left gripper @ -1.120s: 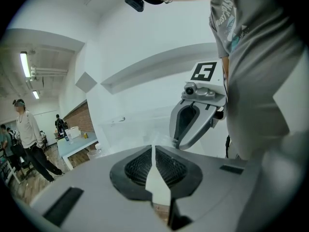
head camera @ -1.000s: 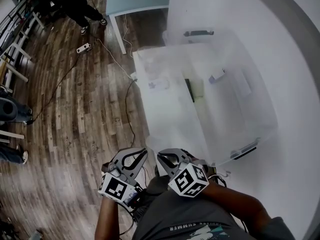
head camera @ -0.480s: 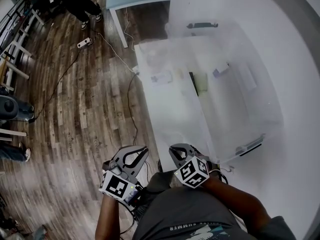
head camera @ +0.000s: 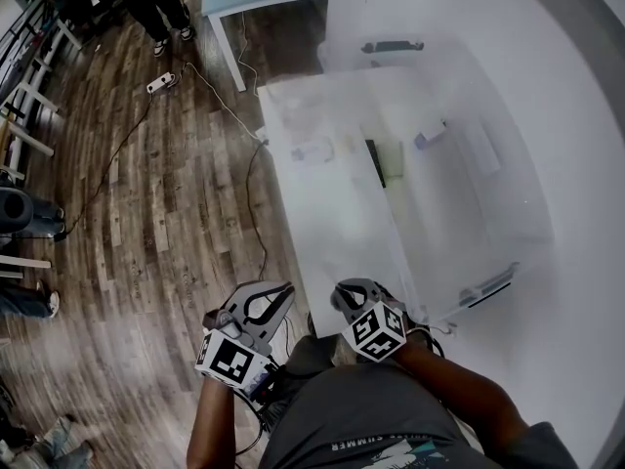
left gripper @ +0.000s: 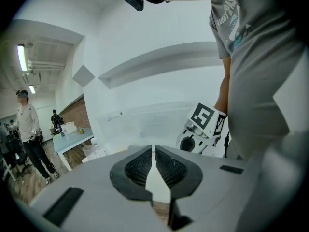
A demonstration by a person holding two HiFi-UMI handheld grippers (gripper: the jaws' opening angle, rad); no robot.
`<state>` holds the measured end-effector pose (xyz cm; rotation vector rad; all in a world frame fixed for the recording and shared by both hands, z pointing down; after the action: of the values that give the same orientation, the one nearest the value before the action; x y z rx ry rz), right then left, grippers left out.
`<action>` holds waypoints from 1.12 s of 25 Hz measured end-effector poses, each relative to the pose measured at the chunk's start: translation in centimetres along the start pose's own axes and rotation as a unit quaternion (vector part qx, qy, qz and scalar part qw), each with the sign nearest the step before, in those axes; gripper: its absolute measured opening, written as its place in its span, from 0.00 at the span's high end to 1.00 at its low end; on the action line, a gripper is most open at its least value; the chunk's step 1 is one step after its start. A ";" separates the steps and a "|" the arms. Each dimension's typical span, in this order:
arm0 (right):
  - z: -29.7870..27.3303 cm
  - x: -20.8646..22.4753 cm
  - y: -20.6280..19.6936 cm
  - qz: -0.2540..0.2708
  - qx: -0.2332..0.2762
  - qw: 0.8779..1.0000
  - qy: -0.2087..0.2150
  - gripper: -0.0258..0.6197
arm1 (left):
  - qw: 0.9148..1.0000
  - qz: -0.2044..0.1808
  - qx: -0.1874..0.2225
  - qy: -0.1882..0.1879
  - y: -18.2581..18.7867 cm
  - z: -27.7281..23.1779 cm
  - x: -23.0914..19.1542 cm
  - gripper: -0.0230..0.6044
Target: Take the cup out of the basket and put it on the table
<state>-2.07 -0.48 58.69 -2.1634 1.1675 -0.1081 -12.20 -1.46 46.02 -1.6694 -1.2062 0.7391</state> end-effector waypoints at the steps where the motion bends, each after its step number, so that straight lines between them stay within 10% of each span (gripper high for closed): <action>1: -0.1 0.0 -0.1 -0.001 -0.002 1.000 0.001 0.92 | 1.000 0.001 -0.001 0.000 -0.1 -0.1 0.0 0.94; 28: -2.1 0.6 -0.3 -0.032 -0.010 0.999 -0.008 0.92 | 1.000 0.014 -0.012 -0.010 -1.1 -1.5 0.3 0.94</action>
<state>-2.27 -1.87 60.34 -2.2166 1.0940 -0.1060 -11.21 -1.59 47.62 -1.7055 -1.2129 0.7628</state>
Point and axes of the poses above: the fingertips, and each gripper's own axes: z backward along the fingers, x to its right, y out of its top, the point moved 2 cm from there along z, backward along the fingers, and after that the axes turned 13 degrees about -y, right-handed, at the moved point
